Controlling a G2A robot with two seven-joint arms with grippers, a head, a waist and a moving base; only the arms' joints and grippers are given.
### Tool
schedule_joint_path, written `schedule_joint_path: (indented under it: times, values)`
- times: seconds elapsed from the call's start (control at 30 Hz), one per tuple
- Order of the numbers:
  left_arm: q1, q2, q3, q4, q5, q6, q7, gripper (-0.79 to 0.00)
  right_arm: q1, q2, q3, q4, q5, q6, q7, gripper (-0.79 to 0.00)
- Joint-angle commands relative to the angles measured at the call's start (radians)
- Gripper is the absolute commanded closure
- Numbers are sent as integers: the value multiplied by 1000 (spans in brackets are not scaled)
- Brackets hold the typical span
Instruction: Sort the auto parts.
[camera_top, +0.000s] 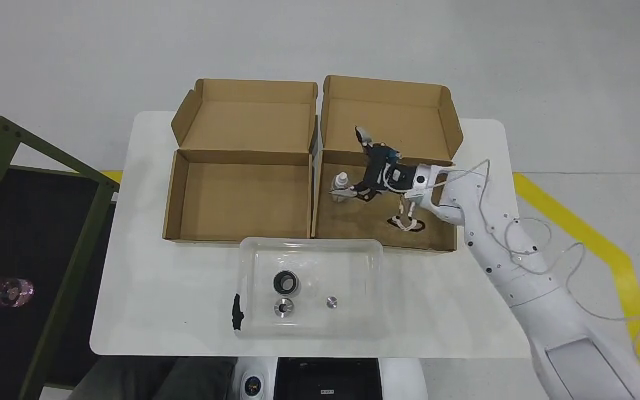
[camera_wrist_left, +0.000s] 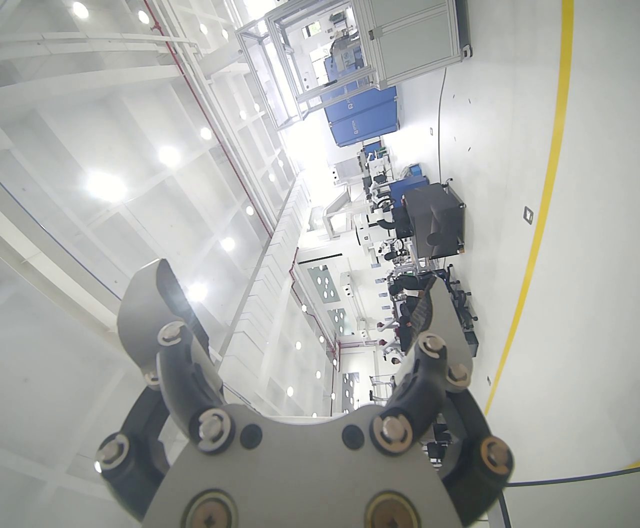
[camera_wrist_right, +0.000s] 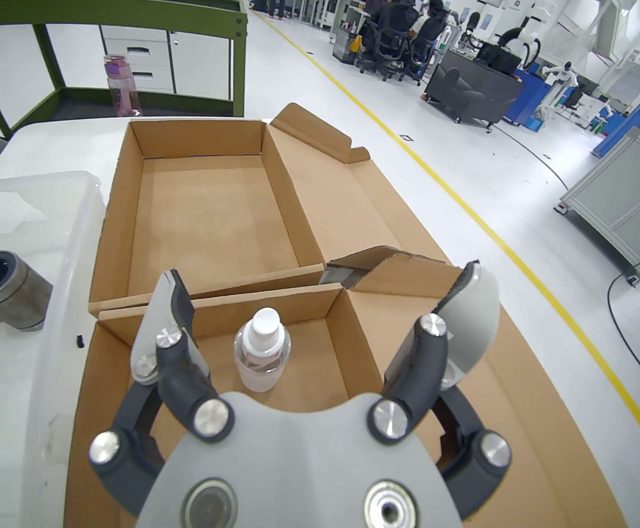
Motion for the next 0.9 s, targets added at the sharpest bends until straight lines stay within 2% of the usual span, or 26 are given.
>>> schedule_joint_path:
  times: [0.0,0.17,0.33,0.6,0.87]
  values:
    - [0,0,0,0,0,0,0,-785,-14,11,30,-46,0,-35,22,-785]
    - [0,0,0,0,0,0,0,-785,-87,41,118,-168,27,-100,81,-785]
    - [0,0,0,0,0,0,0,-785,-203,72,219,-284,66,-154,165,-785]
    - [0,0,0,0,0,0,0,-785,-400,108,351,-458,123,-164,267,-785]
    - [0,0,0,0,0,0,0,-785,-494,121,392,-519,188,-161,298,-785]
